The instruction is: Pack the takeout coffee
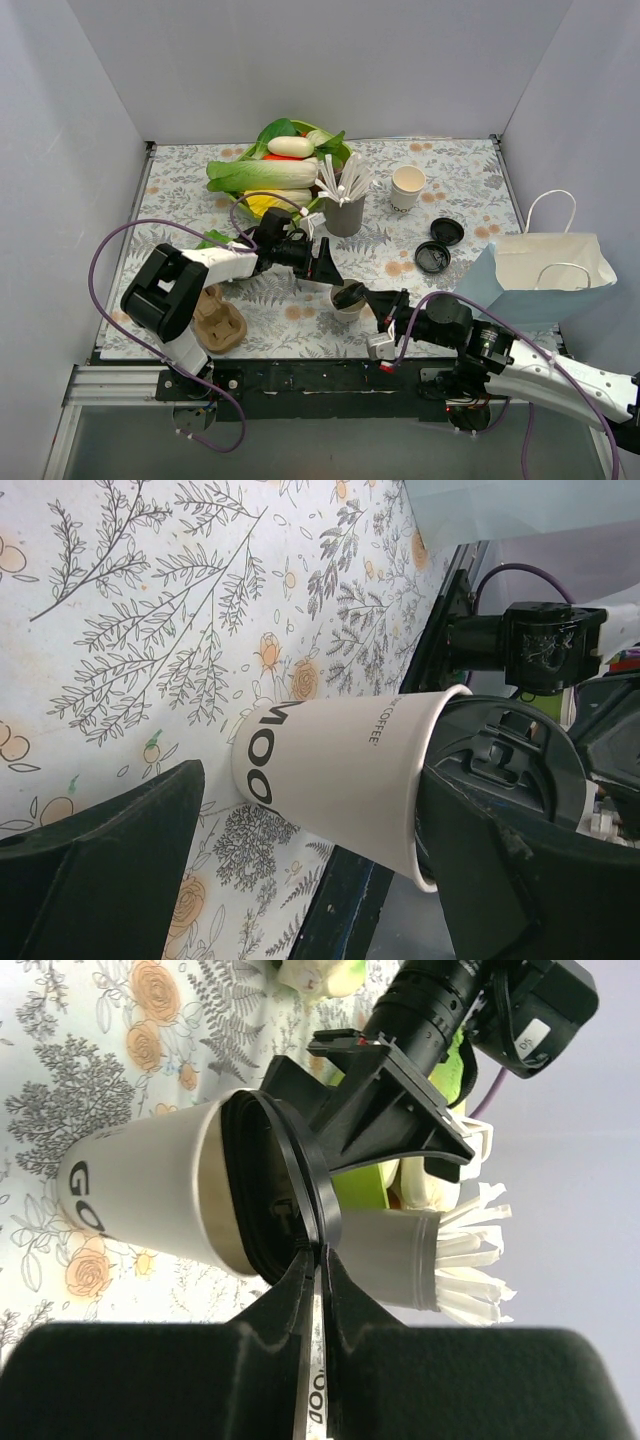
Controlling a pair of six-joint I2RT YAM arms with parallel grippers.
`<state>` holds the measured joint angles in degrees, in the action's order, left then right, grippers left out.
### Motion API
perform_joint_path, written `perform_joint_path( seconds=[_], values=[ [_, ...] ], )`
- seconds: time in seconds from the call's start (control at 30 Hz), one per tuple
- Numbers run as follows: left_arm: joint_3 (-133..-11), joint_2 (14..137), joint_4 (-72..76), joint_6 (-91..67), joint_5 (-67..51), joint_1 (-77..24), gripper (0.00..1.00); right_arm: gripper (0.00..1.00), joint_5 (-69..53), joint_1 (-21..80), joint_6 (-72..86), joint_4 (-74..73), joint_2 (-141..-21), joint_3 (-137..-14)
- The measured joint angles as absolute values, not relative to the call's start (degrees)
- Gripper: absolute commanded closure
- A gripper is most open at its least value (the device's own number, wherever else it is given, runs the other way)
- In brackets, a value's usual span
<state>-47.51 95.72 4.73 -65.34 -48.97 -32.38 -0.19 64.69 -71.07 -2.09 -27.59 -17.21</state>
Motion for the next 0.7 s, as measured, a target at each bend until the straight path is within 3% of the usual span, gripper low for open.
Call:
perform_joint_path(
  seconds=[0.17, 0.7],
  values=[
    [-48.1, 96.2, 4.8, -65.6, -49.0, -32.4, 0.15, 0.82, -1.4, 64.7, -71.3, -4.8, -27.4, -17.7],
    [-49.0, 96.3, 7.2, -68.1, -51.8, -32.3, 0.15, 0.81, -1.9, 64.8, -71.4, -8.2, -29.5, -18.0]
  ],
)
